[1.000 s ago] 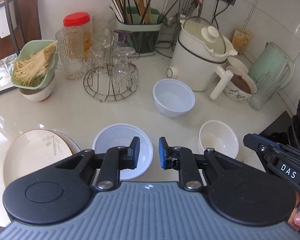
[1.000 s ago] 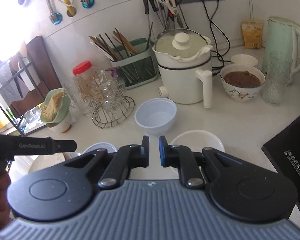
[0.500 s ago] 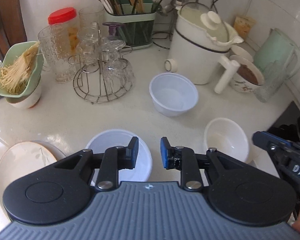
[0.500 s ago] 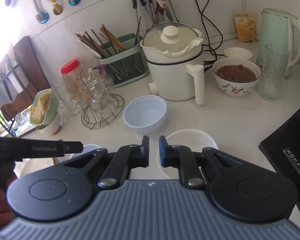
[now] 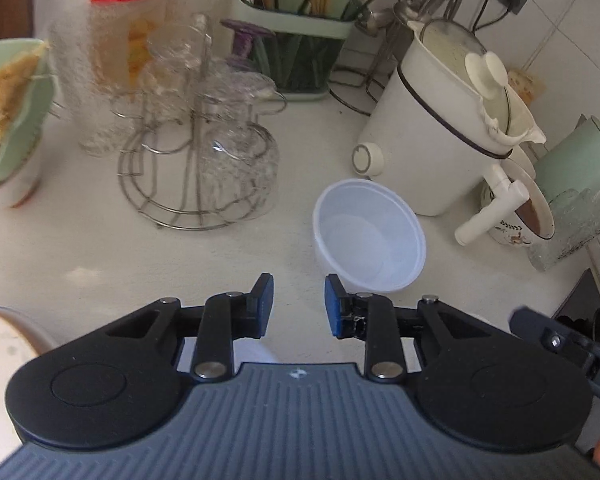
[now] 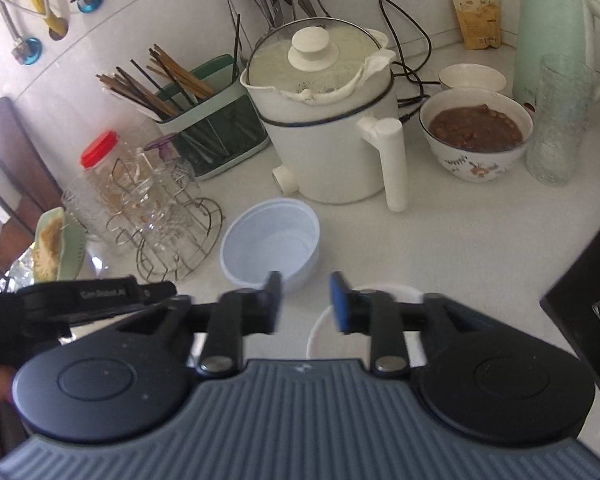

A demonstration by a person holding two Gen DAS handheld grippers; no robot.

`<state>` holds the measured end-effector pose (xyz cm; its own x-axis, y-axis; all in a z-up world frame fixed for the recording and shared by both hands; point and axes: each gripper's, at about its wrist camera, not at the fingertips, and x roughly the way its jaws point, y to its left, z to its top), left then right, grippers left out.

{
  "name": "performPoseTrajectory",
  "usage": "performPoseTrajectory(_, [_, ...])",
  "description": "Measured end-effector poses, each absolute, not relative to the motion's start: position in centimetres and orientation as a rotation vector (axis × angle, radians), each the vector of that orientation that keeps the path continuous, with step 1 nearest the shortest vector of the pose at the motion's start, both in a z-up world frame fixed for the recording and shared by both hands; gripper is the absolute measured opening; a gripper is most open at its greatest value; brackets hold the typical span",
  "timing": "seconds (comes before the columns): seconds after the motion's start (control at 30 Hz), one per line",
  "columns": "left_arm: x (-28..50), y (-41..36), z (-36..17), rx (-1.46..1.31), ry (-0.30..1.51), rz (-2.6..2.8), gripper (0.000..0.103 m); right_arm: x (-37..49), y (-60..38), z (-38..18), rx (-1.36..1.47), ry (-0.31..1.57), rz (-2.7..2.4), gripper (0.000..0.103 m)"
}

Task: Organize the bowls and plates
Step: 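Move both grippers to the plastic bowl beside the rice cooker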

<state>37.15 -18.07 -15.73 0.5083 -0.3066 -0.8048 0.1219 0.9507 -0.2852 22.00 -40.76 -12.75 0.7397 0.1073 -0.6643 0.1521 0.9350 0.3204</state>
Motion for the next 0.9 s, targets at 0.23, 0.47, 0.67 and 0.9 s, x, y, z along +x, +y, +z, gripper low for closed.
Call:
performPoseTrajectory(0.23, [40.2, -19.1, -17.2, -0.244, 1.054, -0.284, 0.032, 25.5, -40.5, -13.7, 0.387, 0.765, -0.034, 0.037])
performPoseTrajectory(0.47, [42.9, -20.3, -18.7, -0.285, 1.088, -0.3, 0.032, 29.0, -41.3, -15.1, 0.428, 0.82, -0.059, 0.037])
performPoseTrajectory(0.67, [44.4, -21.3, -20.7, -0.316, 1.127, -0.316, 0.032, 32.0, -41.5, -16.4, 0.424, 0.869, -0.07, 0.036])
performPoseTrajectory(0.9, [45.3, -21.8, -22.2, -0.351, 1.152, -0.295, 0.032, 34.9, -41.5, -18.2, 0.393, 0.916, -0.091, 0.036])
